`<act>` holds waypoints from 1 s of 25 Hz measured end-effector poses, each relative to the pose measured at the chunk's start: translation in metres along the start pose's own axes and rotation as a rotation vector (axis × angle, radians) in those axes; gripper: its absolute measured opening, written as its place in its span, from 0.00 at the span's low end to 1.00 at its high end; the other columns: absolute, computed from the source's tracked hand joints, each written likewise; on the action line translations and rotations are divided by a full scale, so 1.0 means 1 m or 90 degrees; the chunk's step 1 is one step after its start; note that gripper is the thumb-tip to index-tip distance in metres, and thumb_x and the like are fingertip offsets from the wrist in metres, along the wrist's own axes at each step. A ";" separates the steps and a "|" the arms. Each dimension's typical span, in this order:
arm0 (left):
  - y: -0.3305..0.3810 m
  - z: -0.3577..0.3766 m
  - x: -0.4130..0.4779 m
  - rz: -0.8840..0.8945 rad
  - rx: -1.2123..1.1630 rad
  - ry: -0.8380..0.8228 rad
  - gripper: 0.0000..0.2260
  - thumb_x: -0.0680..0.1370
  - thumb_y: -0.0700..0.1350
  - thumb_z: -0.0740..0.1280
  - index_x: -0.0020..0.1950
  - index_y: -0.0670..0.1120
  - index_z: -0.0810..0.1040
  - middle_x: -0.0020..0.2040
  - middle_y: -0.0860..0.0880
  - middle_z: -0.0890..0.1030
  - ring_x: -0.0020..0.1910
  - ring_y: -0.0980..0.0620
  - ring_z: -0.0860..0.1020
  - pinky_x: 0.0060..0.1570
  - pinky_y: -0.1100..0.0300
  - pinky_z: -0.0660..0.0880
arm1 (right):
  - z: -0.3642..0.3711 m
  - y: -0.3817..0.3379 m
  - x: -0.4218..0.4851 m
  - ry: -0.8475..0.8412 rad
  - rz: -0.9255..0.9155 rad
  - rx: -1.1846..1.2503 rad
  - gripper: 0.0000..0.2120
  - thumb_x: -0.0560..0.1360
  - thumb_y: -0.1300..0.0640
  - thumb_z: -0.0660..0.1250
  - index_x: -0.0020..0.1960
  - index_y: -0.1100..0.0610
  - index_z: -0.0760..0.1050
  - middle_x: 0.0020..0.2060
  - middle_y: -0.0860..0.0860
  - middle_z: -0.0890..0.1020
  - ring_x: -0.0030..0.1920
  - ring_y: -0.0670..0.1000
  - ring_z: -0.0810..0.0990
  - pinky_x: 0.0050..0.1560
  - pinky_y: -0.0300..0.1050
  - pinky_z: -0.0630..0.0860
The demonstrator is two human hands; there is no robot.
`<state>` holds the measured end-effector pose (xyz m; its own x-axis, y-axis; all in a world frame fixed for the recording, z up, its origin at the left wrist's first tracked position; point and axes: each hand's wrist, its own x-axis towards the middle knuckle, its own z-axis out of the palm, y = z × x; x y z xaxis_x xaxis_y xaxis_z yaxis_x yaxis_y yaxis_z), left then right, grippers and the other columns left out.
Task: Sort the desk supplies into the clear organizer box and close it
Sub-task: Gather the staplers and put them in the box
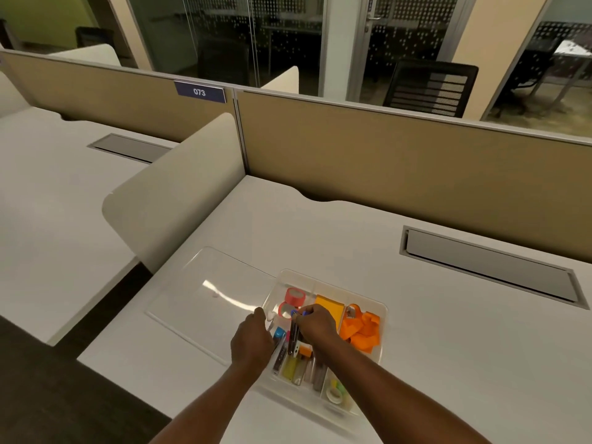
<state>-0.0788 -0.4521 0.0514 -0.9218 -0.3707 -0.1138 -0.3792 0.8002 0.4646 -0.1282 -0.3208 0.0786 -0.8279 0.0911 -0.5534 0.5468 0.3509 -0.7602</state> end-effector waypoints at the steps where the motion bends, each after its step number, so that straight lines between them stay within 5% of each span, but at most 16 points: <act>1: -0.002 0.000 -0.001 0.007 0.030 0.002 0.12 0.75 0.48 0.69 0.55 0.49 0.72 0.45 0.51 0.80 0.40 0.54 0.77 0.34 0.64 0.70 | 0.004 -0.001 0.001 0.001 0.002 -0.009 0.10 0.75 0.56 0.72 0.54 0.59 0.77 0.47 0.57 0.81 0.44 0.54 0.81 0.50 0.51 0.83; 6: -0.009 -0.001 -0.002 0.021 0.106 -0.002 0.09 0.76 0.48 0.68 0.55 0.49 0.74 0.48 0.51 0.79 0.44 0.53 0.77 0.38 0.62 0.73 | 0.018 -0.006 0.003 0.003 0.003 -0.055 0.16 0.74 0.55 0.73 0.58 0.61 0.76 0.53 0.58 0.82 0.53 0.58 0.83 0.54 0.54 0.82; 10: -0.008 -0.002 0.001 0.074 0.010 -0.013 0.05 0.76 0.50 0.66 0.48 0.50 0.76 0.44 0.51 0.79 0.38 0.56 0.74 0.32 0.68 0.65 | 0.025 -0.005 0.002 0.003 -0.003 -0.073 0.17 0.74 0.55 0.73 0.59 0.61 0.76 0.53 0.59 0.82 0.53 0.58 0.83 0.55 0.54 0.81; 14: -0.009 -0.003 -0.004 0.121 -0.130 -0.166 0.10 0.73 0.53 0.68 0.52 0.51 0.78 0.40 0.52 0.83 0.38 0.56 0.80 0.40 0.59 0.78 | 0.028 -0.002 0.004 -0.010 0.024 -0.033 0.16 0.75 0.57 0.72 0.59 0.63 0.77 0.53 0.59 0.83 0.53 0.58 0.83 0.55 0.55 0.81; 21: -0.010 0.003 -0.010 0.075 0.026 -0.132 0.04 0.74 0.46 0.65 0.42 0.48 0.72 0.35 0.53 0.74 0.33 0.53 0.74 0.32 0.61 0.71 | 0.020 0.002 -0.001 -0.003 -0.054 -0.110 0.09 0.78 0.56 0.65 0.55 0.59 0.78 0.50 0.55 0.84 0.50 0.54 0.83 0.52 0.50 0.81; 25: -0.006 0.004 -0.010 0.070 0.151 -0.117 0.08 0.74 0.47 0.65 0.50 0.46 0.78 0.45 0.48 0.78 0.43 0.49 0.79 0.37 0.61 0.71 | 0.007 0.006 -0.004 0.016 -0.151 -0.195 0.10 0.80 0.56 0.63 0.57 0.59 0.78 0.52 0.54 0.83 0.50 0.52 0.80 0.45 0.41 0.74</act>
<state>-0.0673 -0.4515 0.0458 -0.9495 -0.2014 -0.2407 -0.2644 0.9265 0.2678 -0.1209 -0.3259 0.0742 -0.9315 -0.0051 -0.3636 0.2803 0.6269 -0.7270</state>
